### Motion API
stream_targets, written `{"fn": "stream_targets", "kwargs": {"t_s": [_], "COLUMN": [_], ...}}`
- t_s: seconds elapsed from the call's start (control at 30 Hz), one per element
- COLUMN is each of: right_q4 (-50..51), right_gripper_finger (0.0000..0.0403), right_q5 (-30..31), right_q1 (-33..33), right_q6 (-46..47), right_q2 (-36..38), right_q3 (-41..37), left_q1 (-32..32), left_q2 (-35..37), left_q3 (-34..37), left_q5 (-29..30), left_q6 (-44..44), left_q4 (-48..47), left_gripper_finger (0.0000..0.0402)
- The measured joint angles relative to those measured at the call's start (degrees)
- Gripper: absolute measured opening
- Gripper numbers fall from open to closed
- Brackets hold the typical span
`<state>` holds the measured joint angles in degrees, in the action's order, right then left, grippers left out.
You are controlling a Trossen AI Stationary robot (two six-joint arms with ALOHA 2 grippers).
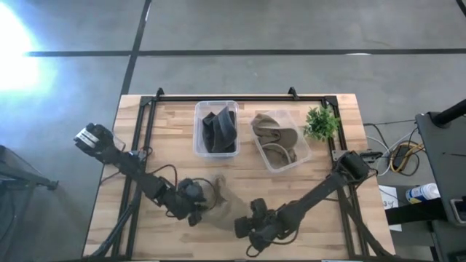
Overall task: Pick & Place hat
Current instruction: Put the brown hat into the right transparent bin
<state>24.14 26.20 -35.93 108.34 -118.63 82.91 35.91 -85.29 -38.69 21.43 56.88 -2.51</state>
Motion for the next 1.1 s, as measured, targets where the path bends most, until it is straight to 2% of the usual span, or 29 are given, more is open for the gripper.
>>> {"fn": "stream_targets", "kwargs": {"t_s": [0.13,0.43,0.6,0.77,0.93,1.1], "right_q4": [-3.5,-0.1,-5.6,-17.0,-24.1,-24.4], "right_gripper_finger": [0.0233,0.0233,0.0233,0.0233,0.0228,0.0180], "right_q5": [1.3,-0.4,2.5,6.6,7.5,7.2], "right_q1": [0.9,-0.3,-0.5,0.5,1.7,1.9], "right_q6": [-1.5,1.9,1.6,-4.5,-12.1,-16.9], "right_q2": [-1.2,-2.0,-2.0,-2.0,-2.0,-0.7], "right_q3": [0.0,-0.3,-2.7,-5.5,-6.8,-6.6], "left_q1": [1.7,4.5,5.1,5.1,5.1,5.1], "left_q2": [-2.3,-8.0,-10.9,-13.2,-14.7,-15.3], "left_q3": [0.3,-2.7,-2.8,-4.1,-7.5,-10.1], "left_q5": [0.0,-1.2,-1.1,-1.6,-2.5,-2.5], "left_q6": [0.7,2.6,5.1,4.6,0.6,-0.9], "left_q4": [8.1,4.0,5.8,9.6,9.0,6.0], "left_gripper_finger": [0.0151,0.0151,0.0151,0.0151,0.0151,0.0151]}}
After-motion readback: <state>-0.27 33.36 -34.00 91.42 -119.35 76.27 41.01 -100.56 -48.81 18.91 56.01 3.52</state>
